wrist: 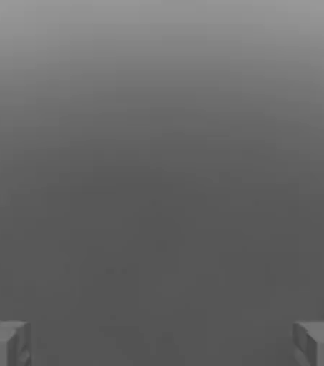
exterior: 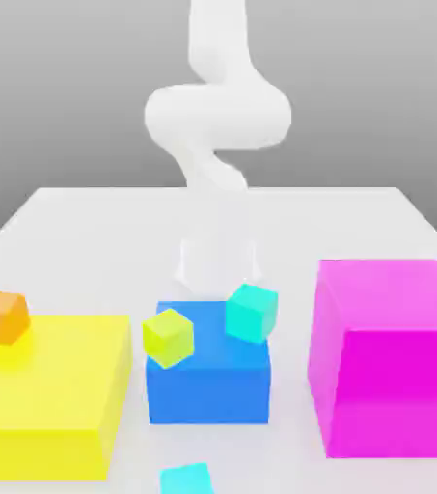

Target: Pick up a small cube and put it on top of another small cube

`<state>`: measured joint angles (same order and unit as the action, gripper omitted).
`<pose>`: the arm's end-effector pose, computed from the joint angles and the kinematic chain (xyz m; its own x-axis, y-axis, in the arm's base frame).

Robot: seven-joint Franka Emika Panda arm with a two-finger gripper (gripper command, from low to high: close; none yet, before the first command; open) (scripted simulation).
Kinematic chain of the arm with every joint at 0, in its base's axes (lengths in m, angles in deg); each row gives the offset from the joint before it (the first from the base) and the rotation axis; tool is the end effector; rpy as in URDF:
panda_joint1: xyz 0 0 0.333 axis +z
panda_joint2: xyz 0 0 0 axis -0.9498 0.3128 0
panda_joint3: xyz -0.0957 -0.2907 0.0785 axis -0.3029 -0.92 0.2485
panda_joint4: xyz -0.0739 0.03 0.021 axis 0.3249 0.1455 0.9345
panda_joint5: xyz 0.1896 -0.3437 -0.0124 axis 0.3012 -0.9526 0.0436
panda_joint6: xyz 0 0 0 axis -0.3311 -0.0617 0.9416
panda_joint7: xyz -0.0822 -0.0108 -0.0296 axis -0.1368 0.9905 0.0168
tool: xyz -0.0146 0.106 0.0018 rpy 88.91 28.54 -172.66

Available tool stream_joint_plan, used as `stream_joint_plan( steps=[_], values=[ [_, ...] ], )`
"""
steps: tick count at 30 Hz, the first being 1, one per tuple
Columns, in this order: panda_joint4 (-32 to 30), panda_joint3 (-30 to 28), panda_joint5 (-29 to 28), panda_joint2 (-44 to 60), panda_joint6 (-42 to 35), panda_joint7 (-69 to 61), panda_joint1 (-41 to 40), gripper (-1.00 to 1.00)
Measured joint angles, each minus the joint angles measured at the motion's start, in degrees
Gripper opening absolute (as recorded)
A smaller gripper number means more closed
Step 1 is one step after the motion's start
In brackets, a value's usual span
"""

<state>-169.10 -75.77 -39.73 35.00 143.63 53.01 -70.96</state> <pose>0.3797 -0.0036 0.6802 0.5330 -0.7057 0.4668 -0.5160 -0.7084 -0.4816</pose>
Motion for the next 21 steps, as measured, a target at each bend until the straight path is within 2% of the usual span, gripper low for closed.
stream_joint_plan(
  steps=[10, 21],
  values=[
    [-0.2, -3.6, 2.7, 21.1, 6.3, -7.4, 2.6, 0.0],
    [-0.5, -4.8, 5.1, 44.0, 13.2, -15.0, 2.7, 0.0]
  ],
)
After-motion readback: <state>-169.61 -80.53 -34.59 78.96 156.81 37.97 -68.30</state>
